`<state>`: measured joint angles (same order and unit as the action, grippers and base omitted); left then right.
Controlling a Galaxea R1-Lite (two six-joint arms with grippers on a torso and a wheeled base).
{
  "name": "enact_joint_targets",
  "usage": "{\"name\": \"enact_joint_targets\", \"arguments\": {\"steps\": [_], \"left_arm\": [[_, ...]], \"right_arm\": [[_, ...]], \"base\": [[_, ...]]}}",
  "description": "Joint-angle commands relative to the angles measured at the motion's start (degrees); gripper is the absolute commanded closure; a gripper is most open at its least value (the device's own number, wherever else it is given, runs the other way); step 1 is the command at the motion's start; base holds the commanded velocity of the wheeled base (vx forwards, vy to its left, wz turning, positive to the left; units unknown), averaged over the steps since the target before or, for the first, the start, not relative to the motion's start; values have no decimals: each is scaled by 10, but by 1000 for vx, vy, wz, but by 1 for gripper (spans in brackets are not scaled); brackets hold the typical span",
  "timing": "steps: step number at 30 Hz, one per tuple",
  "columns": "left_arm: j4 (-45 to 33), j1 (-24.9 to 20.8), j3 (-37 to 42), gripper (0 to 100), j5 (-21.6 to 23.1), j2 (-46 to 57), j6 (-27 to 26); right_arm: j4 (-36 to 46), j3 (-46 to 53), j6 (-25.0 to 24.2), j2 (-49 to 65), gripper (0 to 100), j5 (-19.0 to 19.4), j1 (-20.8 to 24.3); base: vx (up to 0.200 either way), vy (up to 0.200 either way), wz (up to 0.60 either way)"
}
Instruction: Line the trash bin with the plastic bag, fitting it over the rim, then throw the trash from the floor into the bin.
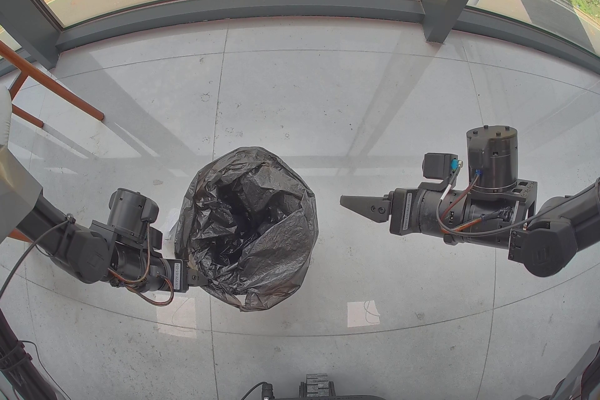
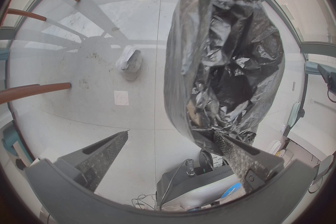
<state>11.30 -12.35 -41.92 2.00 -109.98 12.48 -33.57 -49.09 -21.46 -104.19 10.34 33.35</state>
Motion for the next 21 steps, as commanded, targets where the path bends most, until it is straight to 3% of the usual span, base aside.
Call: {"name": "enact_joint_targets", "arguments": {"steps": [1,6,10,16,21], "left_arm": [[4,2,23,0,-1,-18,0],[9,25,29,0,0,-32,0],[57,51,29,0,2,-53,-2],[65,54,32,0,5,-43,-1],[64,46,53,0,14,54,2]], "right_arm": [[0,0,0,-4,0,0,0],[0,0,0,-7,0,0,0],[0,0,0,-7,0,0,0],[0,0,0,-7,0,0,0],[0,10,-1,-3,0,-1,-3]], "base": [[0,0,0],[0,0,0],[0,0,0],[0,0,0],[0,0,0]]}}
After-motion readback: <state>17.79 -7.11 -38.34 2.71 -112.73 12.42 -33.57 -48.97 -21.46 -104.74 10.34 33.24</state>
